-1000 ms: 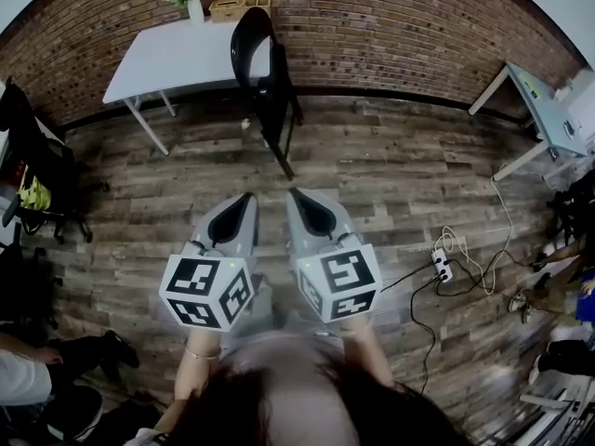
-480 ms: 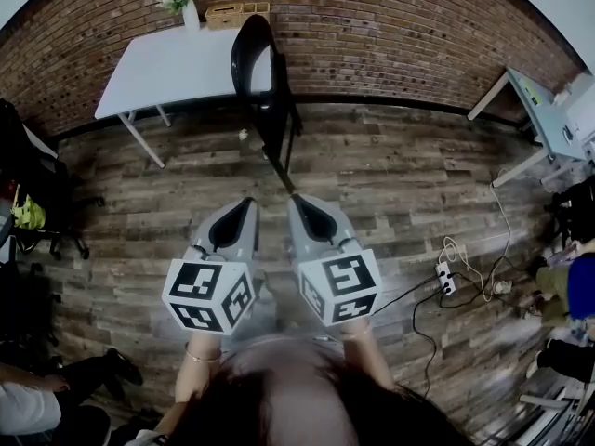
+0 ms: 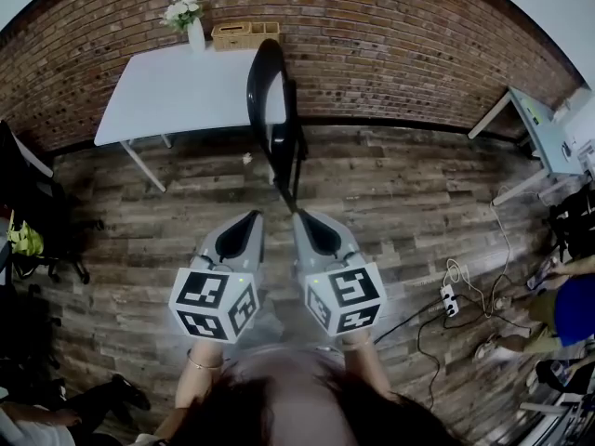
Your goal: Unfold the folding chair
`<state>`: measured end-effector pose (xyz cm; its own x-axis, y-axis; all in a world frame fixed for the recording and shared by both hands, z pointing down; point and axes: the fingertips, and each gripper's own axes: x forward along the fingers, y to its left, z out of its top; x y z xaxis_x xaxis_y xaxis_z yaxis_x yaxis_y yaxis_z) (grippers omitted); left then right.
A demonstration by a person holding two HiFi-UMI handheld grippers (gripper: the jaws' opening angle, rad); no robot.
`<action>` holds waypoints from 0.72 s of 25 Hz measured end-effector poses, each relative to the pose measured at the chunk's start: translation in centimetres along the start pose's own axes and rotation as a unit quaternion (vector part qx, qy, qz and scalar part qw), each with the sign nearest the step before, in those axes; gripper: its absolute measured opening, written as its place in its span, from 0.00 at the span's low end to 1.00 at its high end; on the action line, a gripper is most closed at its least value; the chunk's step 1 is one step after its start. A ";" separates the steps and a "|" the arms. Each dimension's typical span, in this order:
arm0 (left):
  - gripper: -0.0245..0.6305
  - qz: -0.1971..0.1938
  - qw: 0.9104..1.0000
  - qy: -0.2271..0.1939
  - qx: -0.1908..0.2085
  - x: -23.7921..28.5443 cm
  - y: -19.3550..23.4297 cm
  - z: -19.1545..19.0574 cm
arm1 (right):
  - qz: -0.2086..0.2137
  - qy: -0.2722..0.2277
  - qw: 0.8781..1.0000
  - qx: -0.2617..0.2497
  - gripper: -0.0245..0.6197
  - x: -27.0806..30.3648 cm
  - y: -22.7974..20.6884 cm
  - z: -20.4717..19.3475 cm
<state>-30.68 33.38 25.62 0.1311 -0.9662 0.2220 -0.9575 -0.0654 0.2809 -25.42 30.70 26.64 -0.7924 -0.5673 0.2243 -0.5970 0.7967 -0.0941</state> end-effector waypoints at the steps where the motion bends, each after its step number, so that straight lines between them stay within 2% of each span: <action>1: 0.03 -0.002 1.000 0.000 -0.001 0.2 0.7 0.3 | -0.001 0.000 1.000 0.000 0.03 0.7 0.1 0.2; 9: 0.03 -0.013 1.000 0.007 -0.006 2.6 4.9 0.9 | -0.012 0.004 1.000 0.004 0.03 5.1 0.1 0.5; 18: 0.03 -0.009 1.000 0.026 -0.014 7.0 8.5 1.2 | -0.030 -0.002 0.999 0.034 0.03 9.2 -3.6 0.9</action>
<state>-38.21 25.71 28.44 0.1627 -0.9503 0.2654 -0.9473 -0.0751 0.3115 -30.72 22.44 28.19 -0.7559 -0.6138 0.2276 -0.6498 0.7460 -0.1459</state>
